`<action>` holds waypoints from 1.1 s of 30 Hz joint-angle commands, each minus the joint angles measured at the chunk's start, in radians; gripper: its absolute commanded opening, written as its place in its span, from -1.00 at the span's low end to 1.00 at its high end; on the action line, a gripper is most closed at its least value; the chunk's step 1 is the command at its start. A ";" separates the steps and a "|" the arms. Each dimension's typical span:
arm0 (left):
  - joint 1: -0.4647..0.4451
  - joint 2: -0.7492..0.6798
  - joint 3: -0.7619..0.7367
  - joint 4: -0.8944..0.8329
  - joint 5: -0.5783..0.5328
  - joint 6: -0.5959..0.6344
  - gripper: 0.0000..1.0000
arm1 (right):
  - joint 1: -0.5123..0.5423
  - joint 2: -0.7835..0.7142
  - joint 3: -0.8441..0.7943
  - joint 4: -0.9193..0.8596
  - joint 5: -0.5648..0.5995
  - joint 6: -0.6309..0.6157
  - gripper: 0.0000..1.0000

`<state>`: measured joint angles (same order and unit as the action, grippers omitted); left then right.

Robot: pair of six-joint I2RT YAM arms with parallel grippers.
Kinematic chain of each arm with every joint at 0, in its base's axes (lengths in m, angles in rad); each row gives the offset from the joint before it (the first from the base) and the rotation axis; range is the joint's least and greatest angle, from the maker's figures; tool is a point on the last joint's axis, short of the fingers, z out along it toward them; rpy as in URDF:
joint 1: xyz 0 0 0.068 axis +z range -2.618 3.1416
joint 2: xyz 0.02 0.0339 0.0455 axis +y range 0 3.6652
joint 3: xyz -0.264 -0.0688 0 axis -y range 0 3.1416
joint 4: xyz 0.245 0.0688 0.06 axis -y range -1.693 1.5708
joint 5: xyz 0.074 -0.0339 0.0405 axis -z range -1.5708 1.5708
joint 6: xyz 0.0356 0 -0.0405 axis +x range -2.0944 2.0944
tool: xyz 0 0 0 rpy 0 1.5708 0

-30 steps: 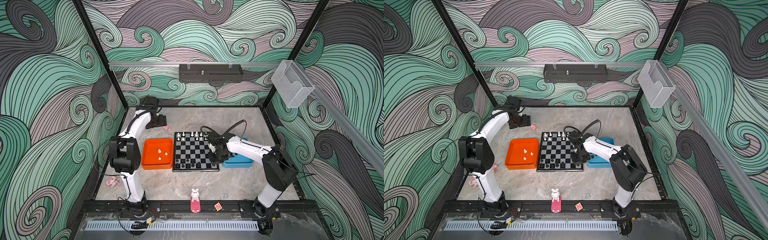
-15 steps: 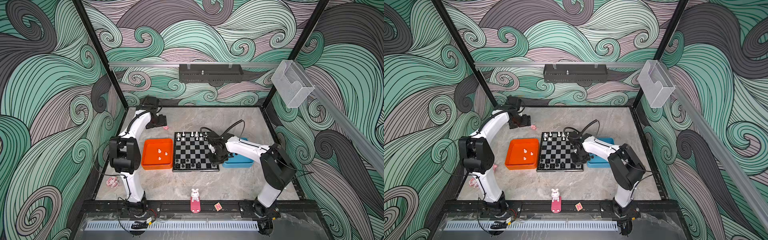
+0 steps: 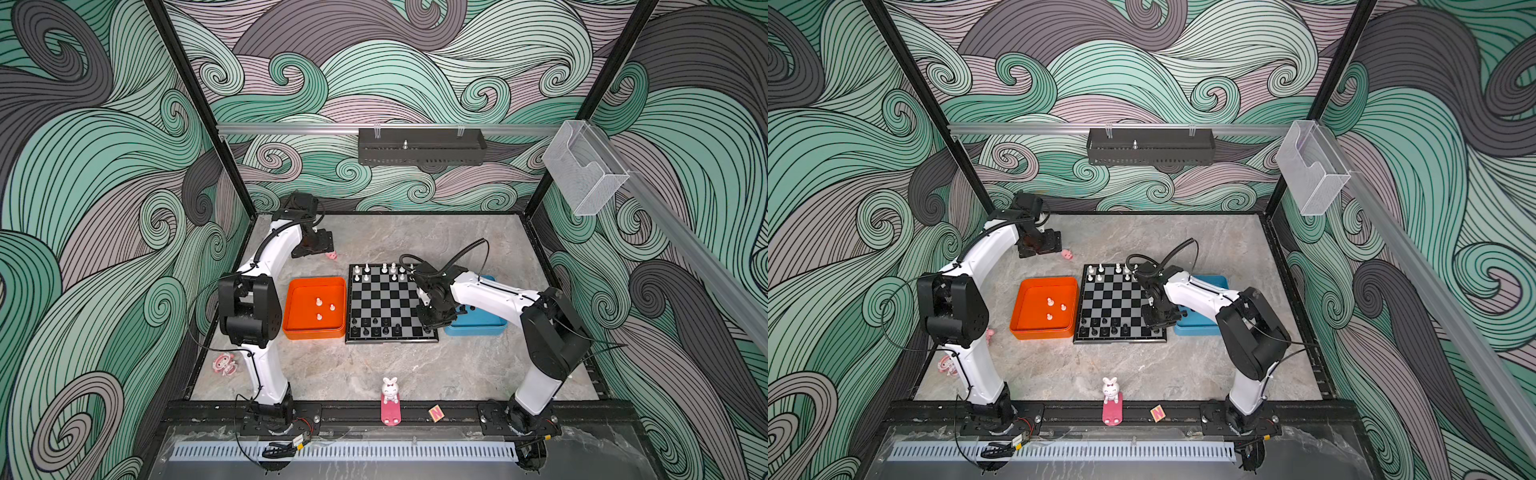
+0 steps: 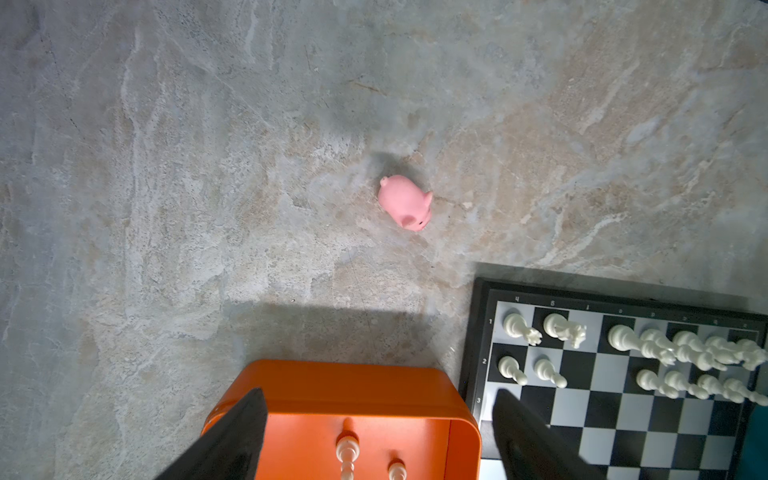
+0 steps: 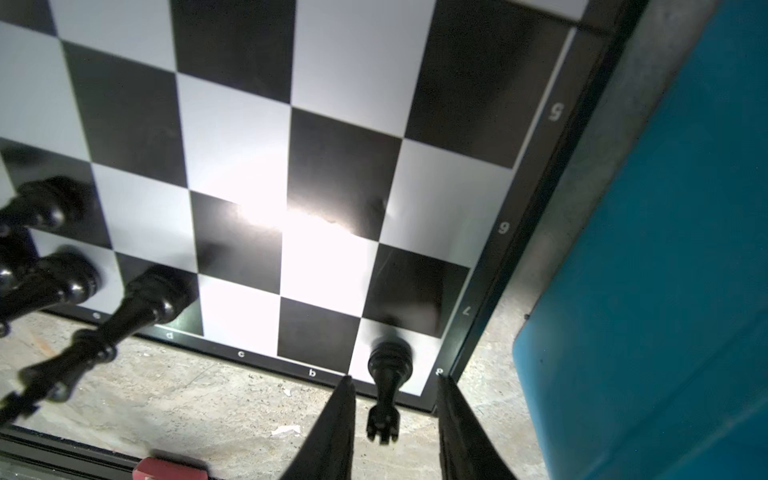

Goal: Set up the chess pieces on the board
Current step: 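Open the right gripper and return it over the blue tray while the left moves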

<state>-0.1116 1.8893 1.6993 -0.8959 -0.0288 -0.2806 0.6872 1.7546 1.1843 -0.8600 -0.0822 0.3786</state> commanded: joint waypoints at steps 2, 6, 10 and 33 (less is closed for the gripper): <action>0.004 0.008 -0.002 -0.007 0.010 -0.012 0.76 | 0.006 -0.039 0.063 -0.059 0.053 -0.017 -0.21; 0.004 0.007 0.000 -0.012 0.004 -0.017 0.76 | 0.000 -0.051 0.114 -0.085 0.076 -0.038 -0.03; 0.006 -0.005 -0.001 -0.017 -0.016 -0.021 0.76 | -0.040 -0.053 0.182 -0.085 0.083 -0.065 0.47; 0.003 -0.193 -0.417 -0.037 -0.009 -0.104 0.80 | -0.287 -0.051 0.199 0.029 -0.014 -0.170 1.00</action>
<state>-0.1116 1.6875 1.2942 -0.9276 -0.0555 -0.3557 0.4099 1.7321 1.3968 -0.8413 -0.0635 0.2321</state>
